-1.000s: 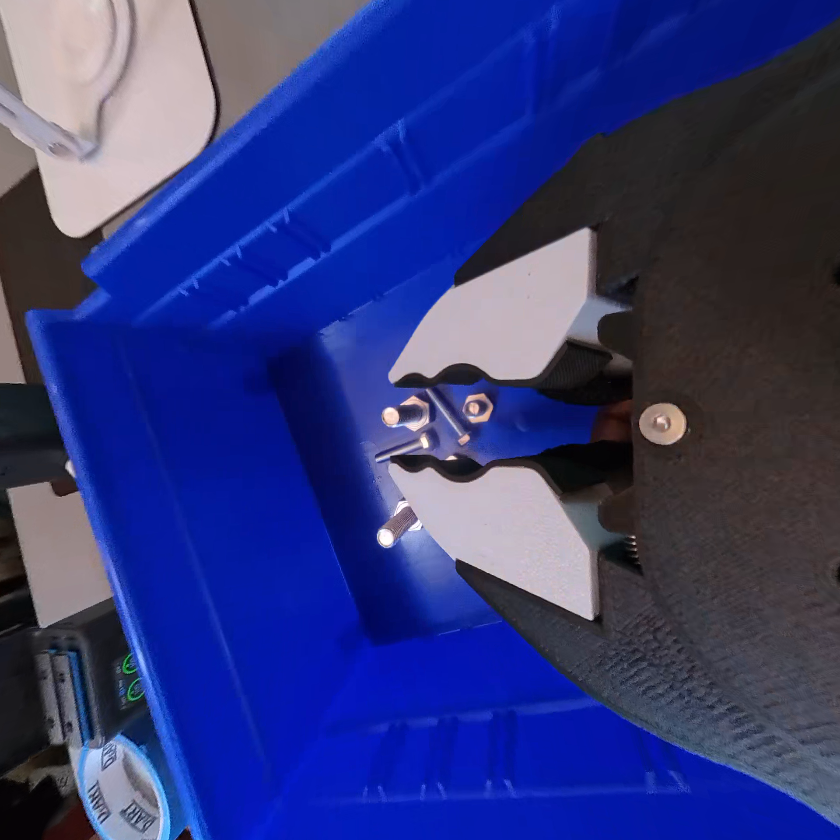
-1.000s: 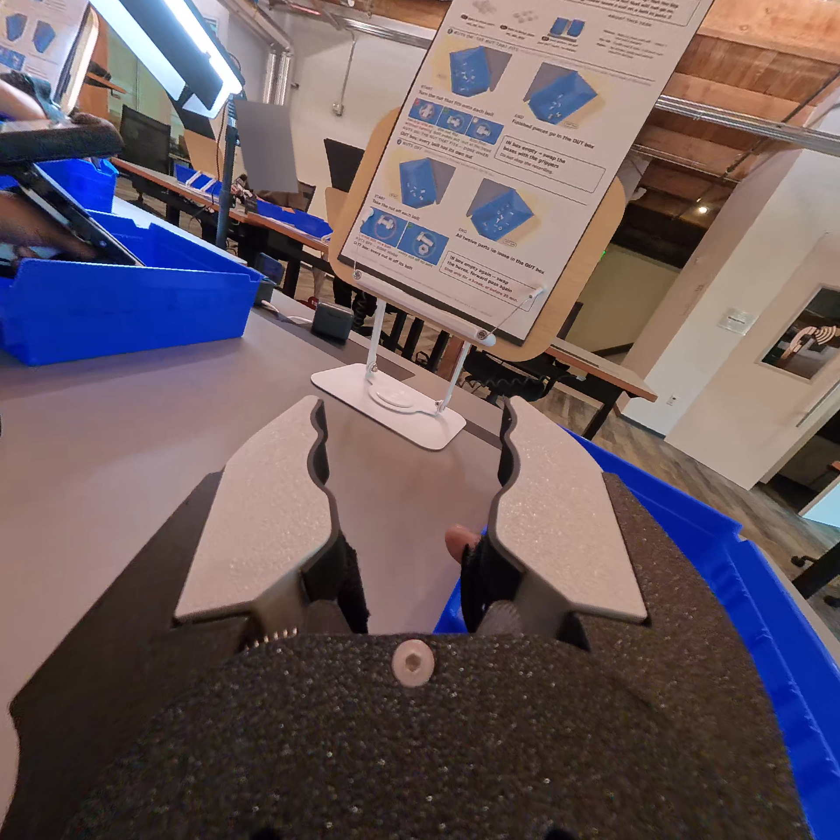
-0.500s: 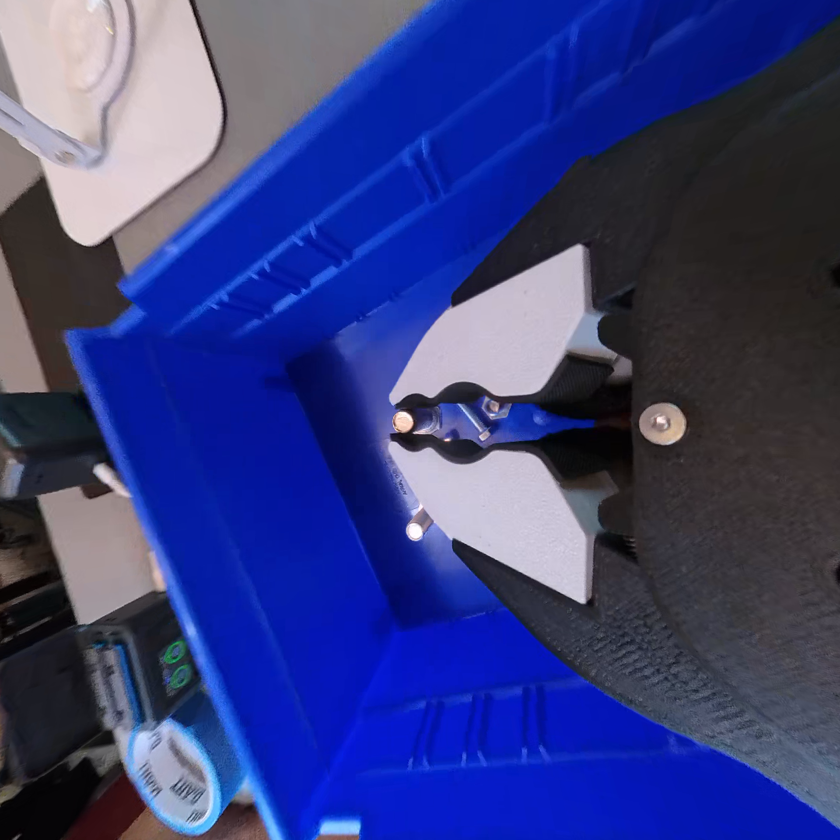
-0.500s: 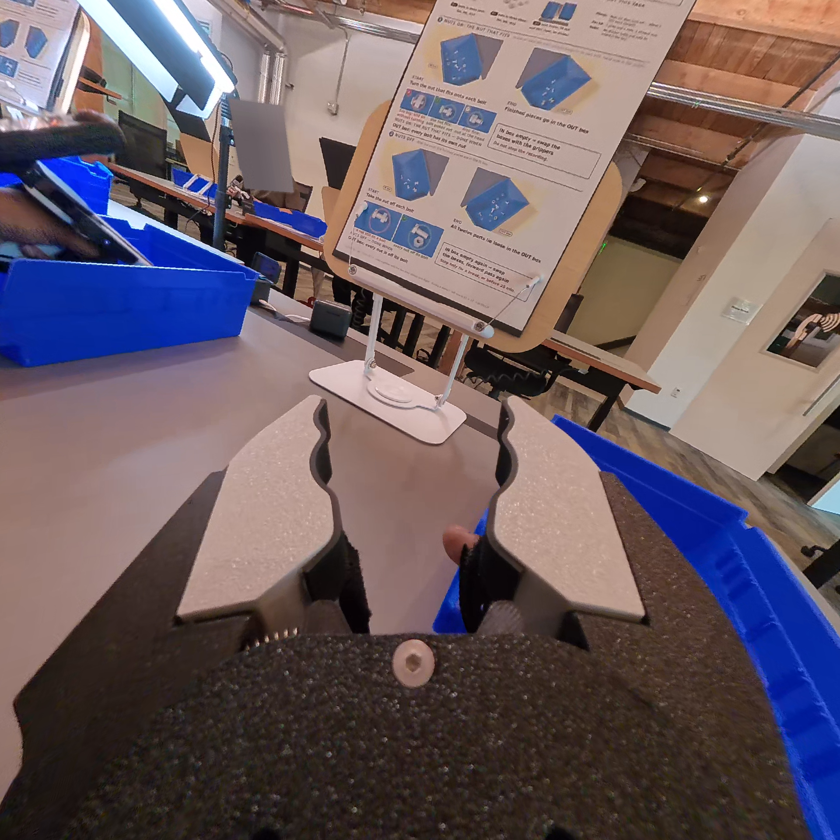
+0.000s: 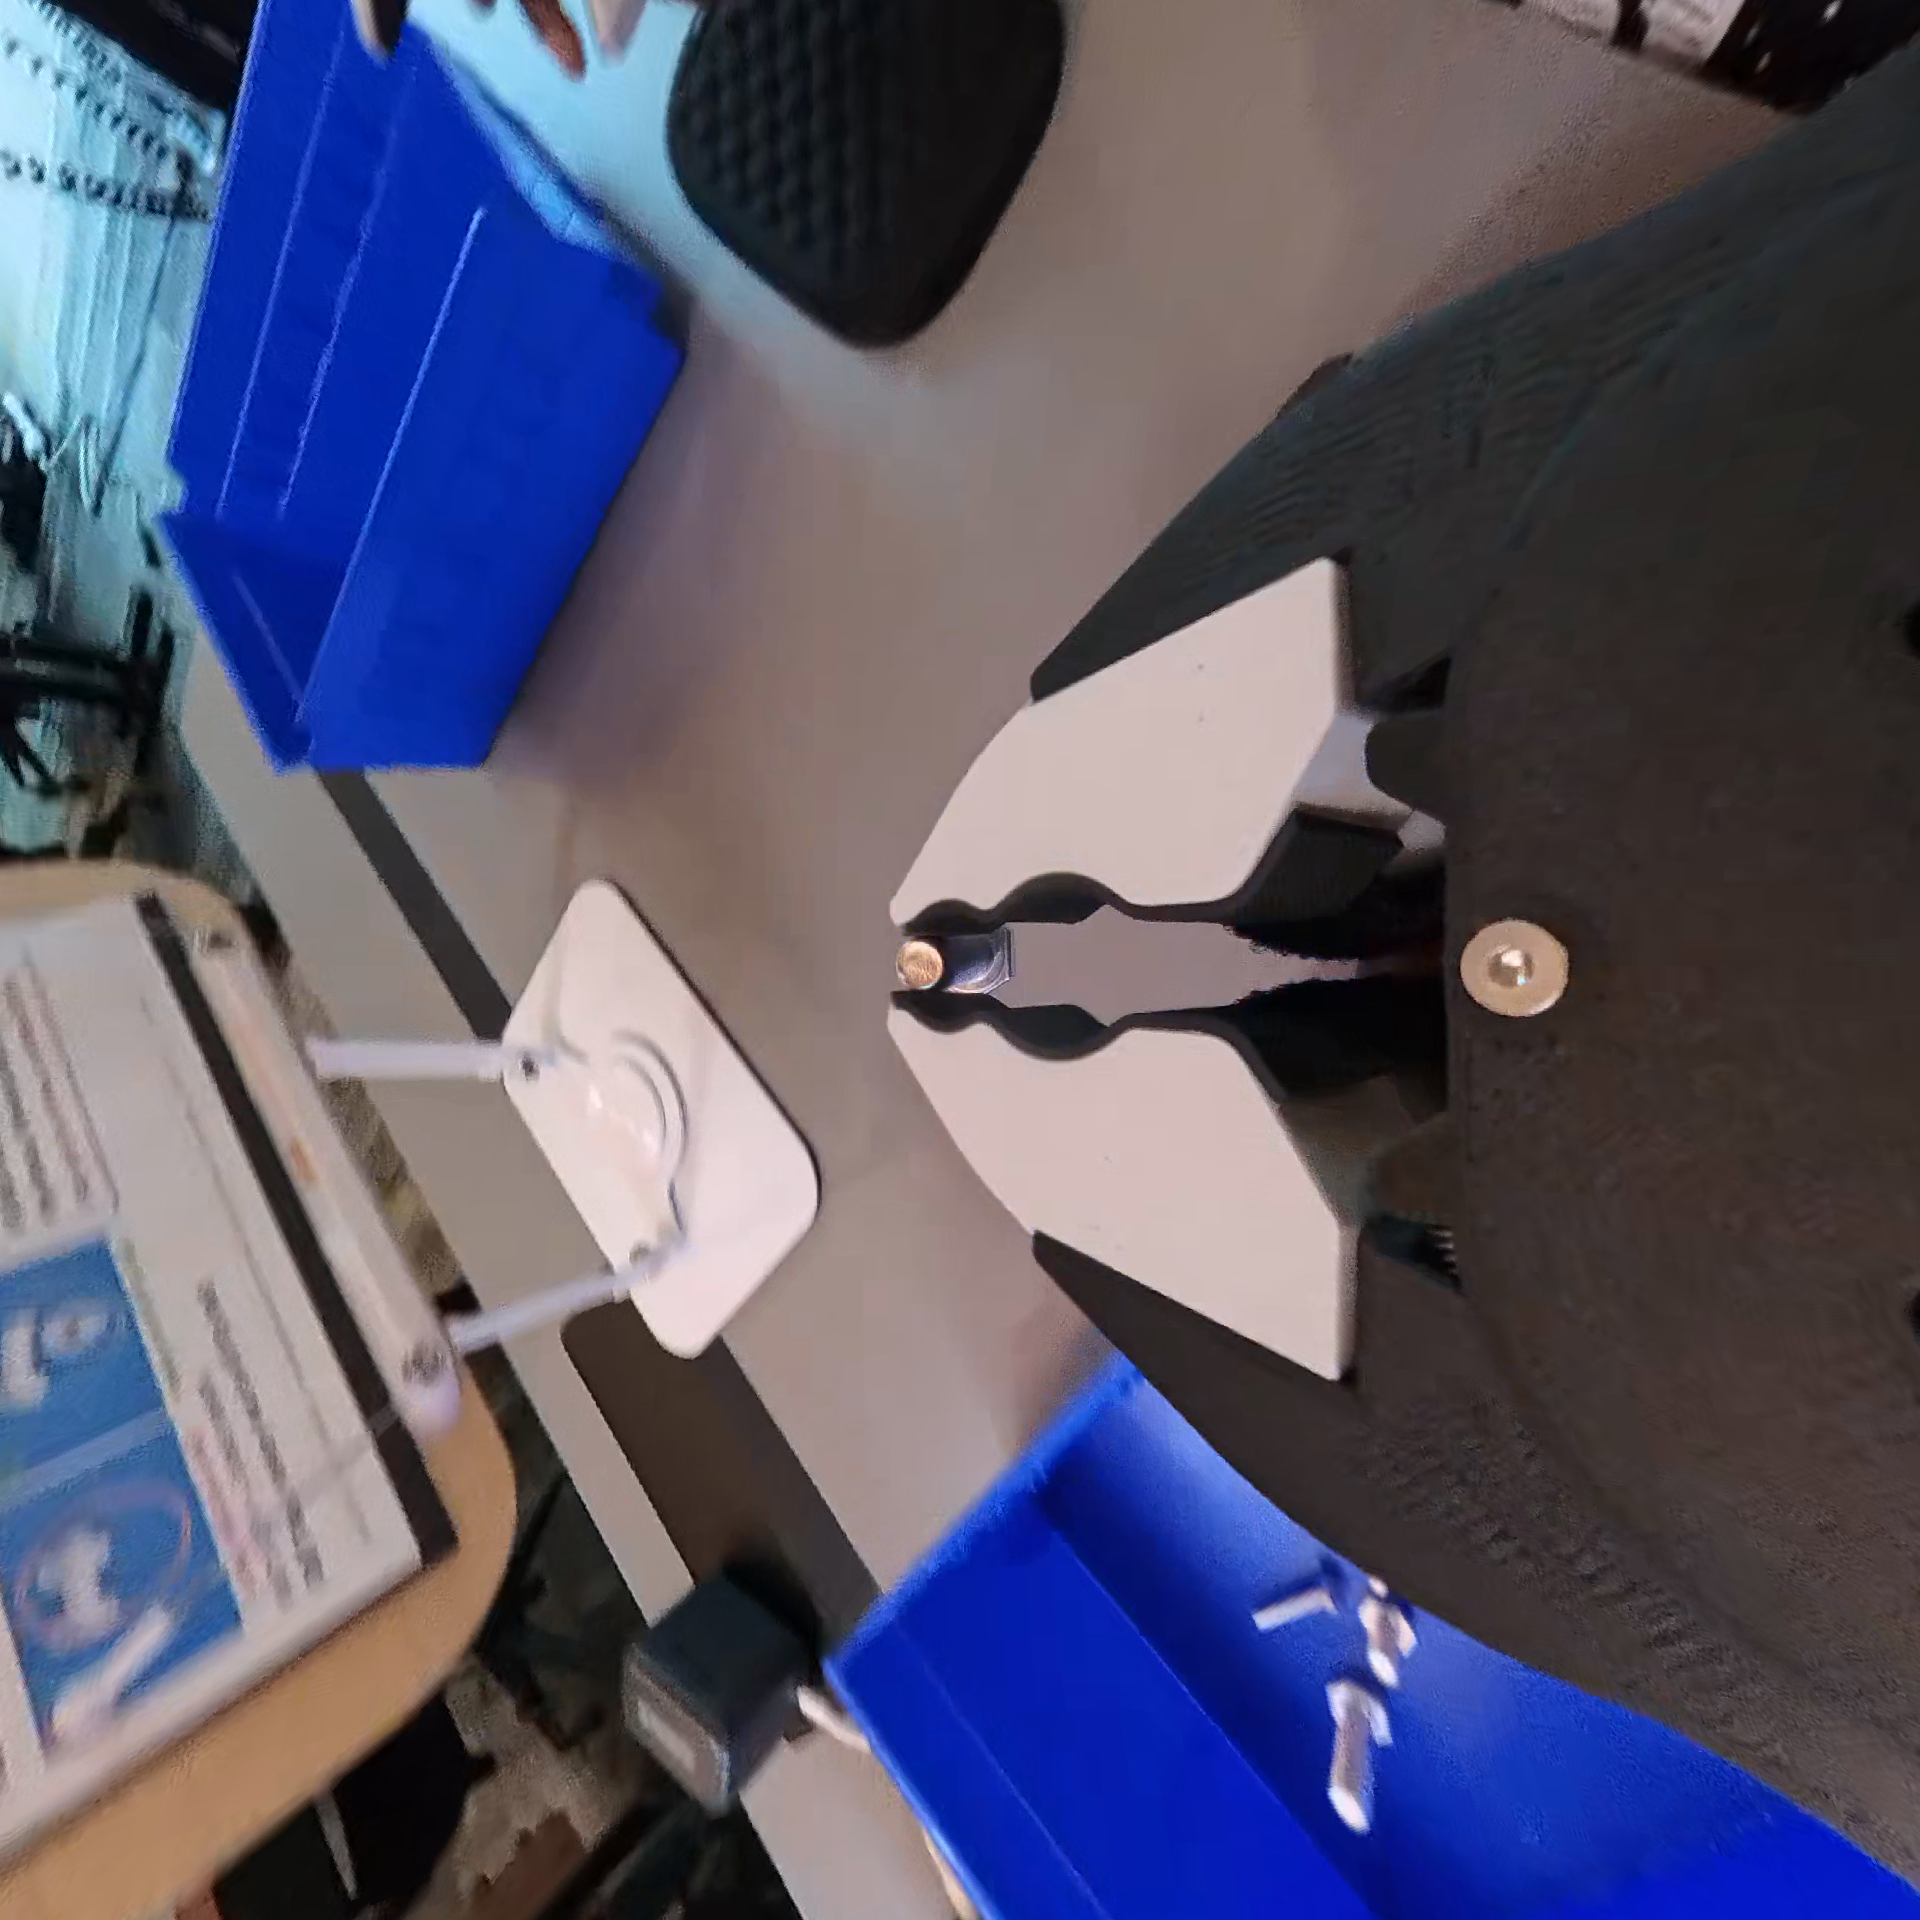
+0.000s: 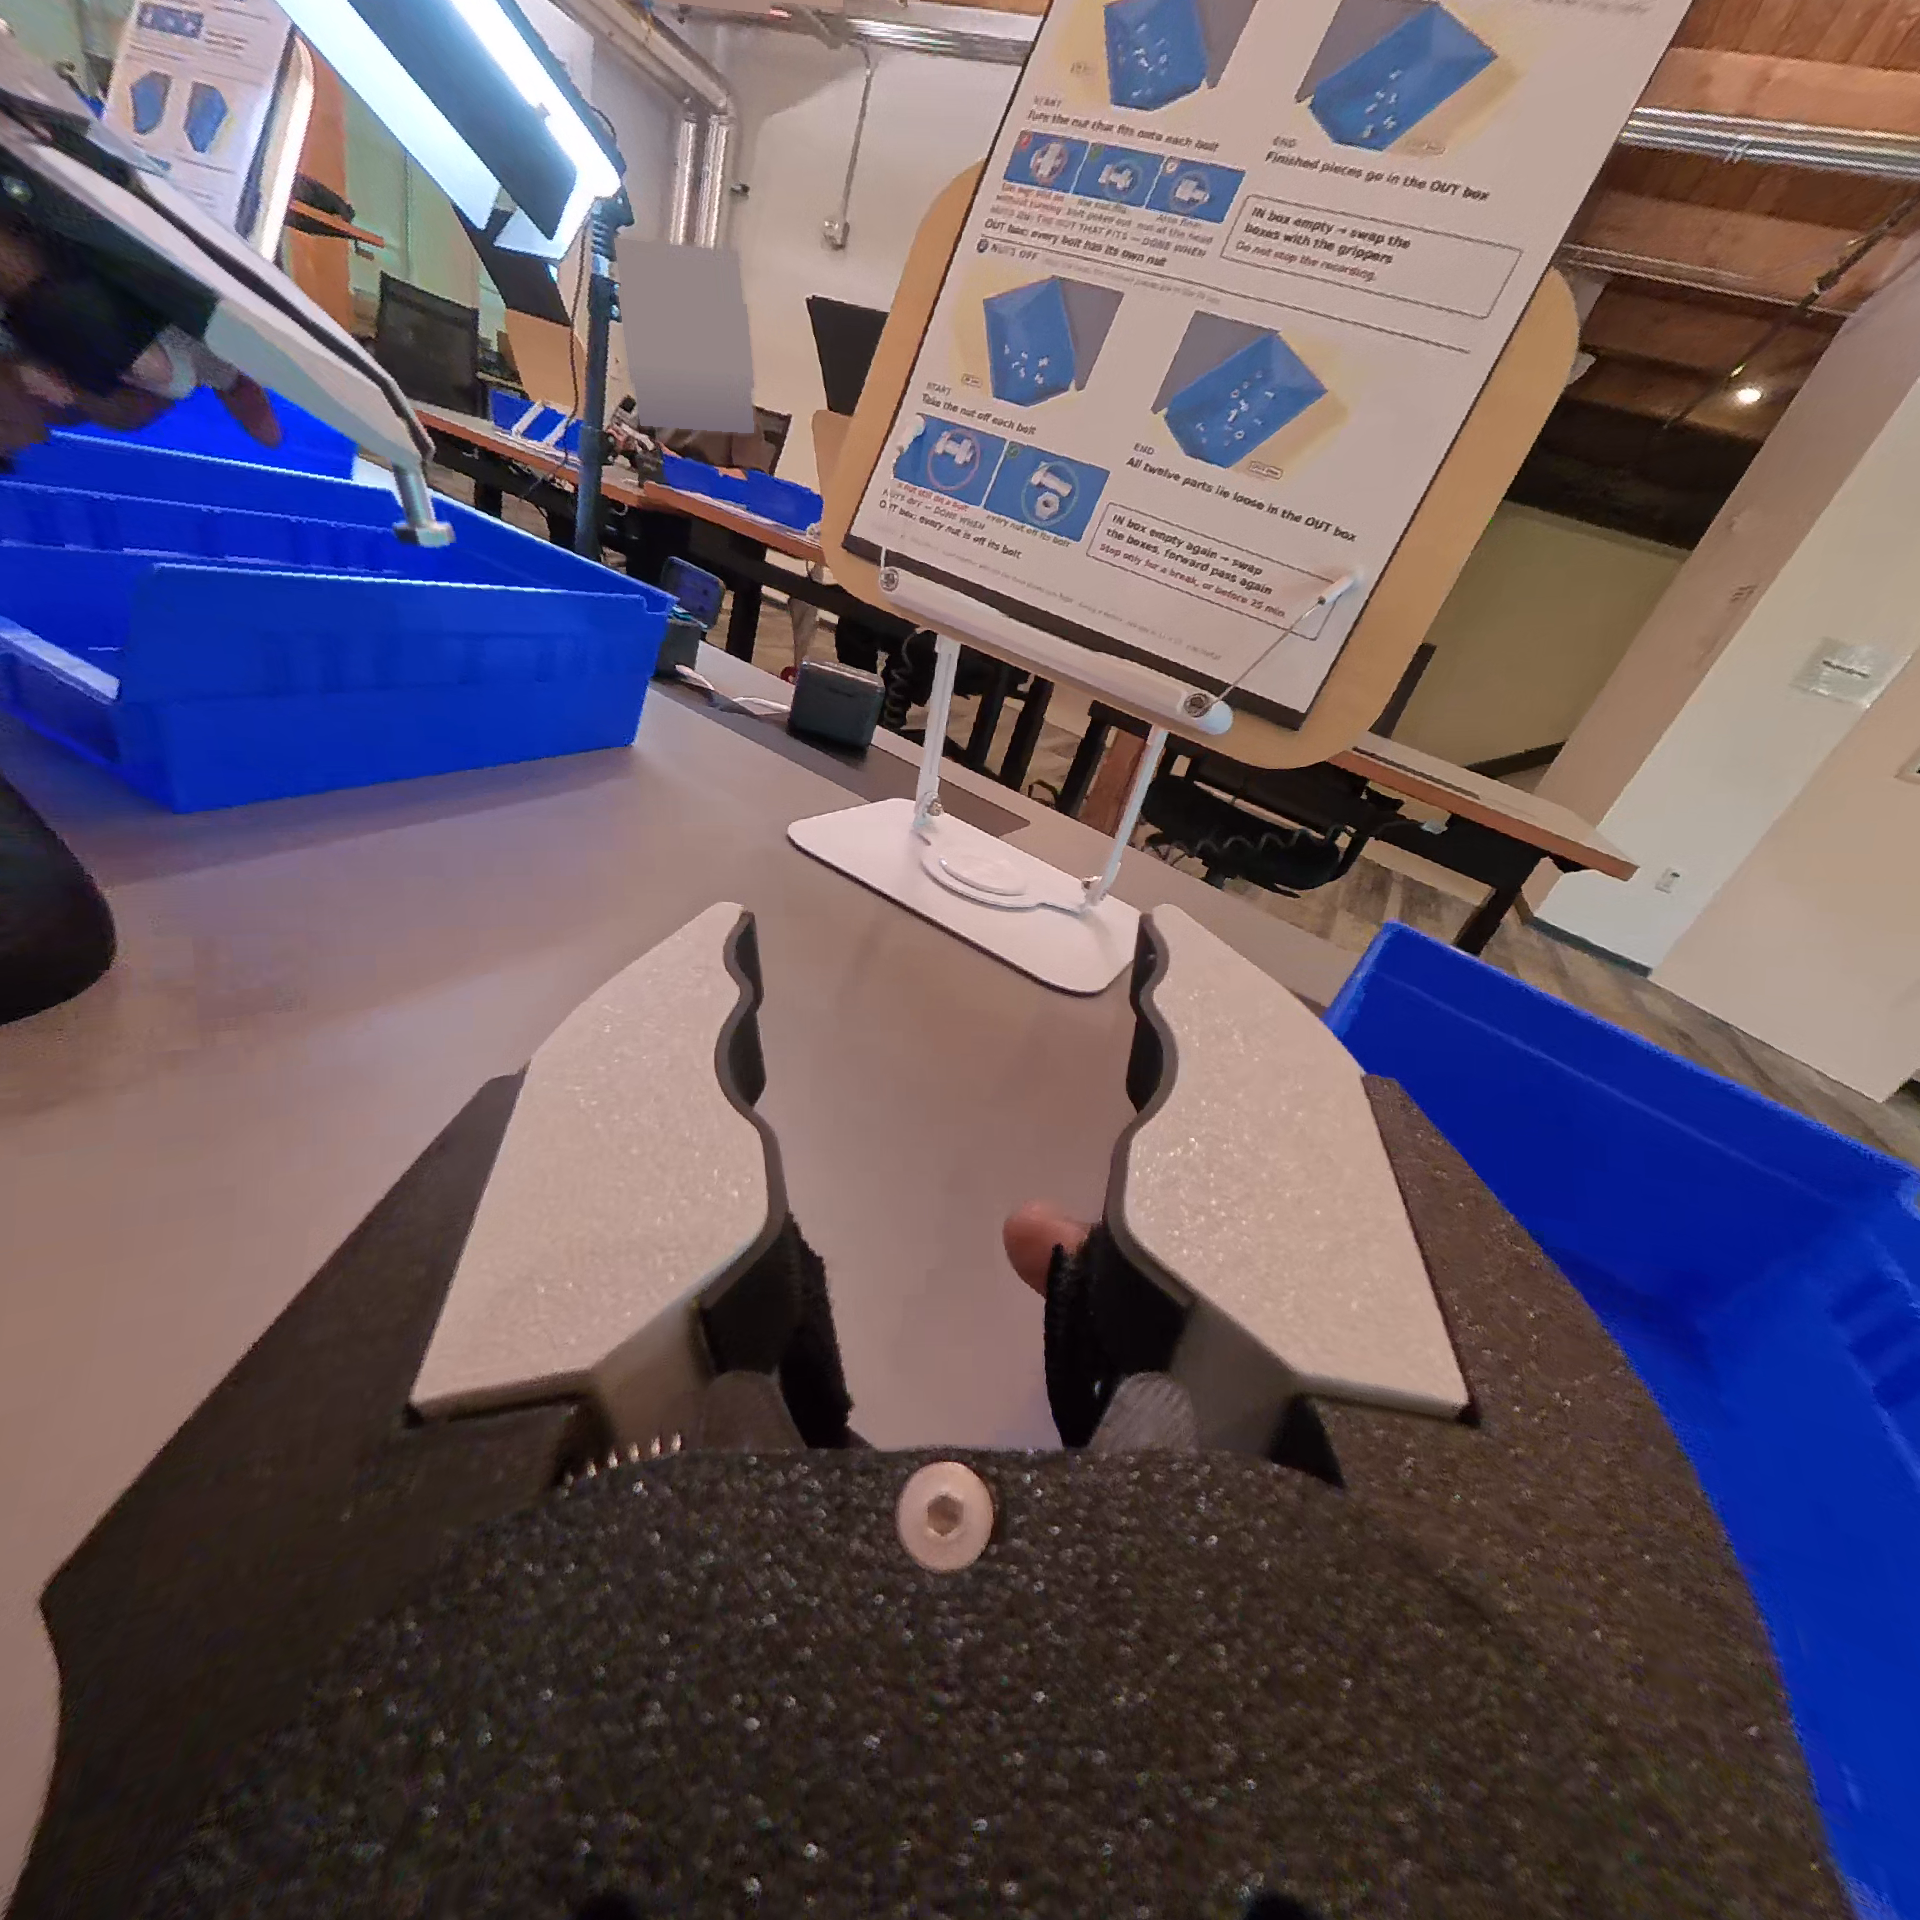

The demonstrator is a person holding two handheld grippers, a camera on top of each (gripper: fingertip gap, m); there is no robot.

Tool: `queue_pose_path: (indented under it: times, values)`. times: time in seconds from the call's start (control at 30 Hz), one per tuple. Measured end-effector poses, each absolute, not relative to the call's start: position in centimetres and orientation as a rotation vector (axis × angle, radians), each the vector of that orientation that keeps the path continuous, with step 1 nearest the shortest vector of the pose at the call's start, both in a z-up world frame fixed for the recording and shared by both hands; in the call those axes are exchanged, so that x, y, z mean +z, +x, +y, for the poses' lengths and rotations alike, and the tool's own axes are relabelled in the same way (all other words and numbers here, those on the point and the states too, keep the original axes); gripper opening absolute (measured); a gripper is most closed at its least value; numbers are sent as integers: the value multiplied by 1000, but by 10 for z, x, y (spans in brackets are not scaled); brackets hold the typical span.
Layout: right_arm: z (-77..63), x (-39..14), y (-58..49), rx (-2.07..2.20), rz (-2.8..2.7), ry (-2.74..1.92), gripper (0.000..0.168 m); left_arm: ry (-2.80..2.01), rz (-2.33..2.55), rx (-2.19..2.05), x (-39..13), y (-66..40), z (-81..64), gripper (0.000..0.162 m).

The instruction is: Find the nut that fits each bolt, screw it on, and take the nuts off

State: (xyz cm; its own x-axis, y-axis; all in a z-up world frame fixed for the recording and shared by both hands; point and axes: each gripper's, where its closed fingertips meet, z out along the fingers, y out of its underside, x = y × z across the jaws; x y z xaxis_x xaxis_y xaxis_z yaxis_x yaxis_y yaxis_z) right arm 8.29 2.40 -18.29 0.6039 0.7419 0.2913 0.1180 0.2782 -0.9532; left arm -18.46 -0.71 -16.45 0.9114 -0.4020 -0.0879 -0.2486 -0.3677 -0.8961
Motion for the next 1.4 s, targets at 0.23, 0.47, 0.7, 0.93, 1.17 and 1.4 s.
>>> queue_pose_path:
  times: [0.23, 0.47, 0.7, 0.93, 1.17, 1.4]
  values:
    - [19, -205, 66, 591, -902, -1264, 70, -2019, 630, -226, -223, -104, -23, 10]
    - [16, -201, 69, 673, -891, -1243, 70, -2116, 690, -287, -276, -74, -30, 10]
    - [16, -201, 70, 686, -884, -1243, 70, -2155, 737, -277, -294, -69, -32, 10]
    - [16, -202, 69, 681, -885, -1245, 70, -2155, 754, -259, -298, -70, -32, 10]
    - [16, -202, 69, 678, -887, -1246, 69, -2152, 759, -256, -298, -69, -32, 15]
    - [17, -203, 70, 685, -881, -1250, 70, -2083, 674, -345, -277, -71, -34, 39]
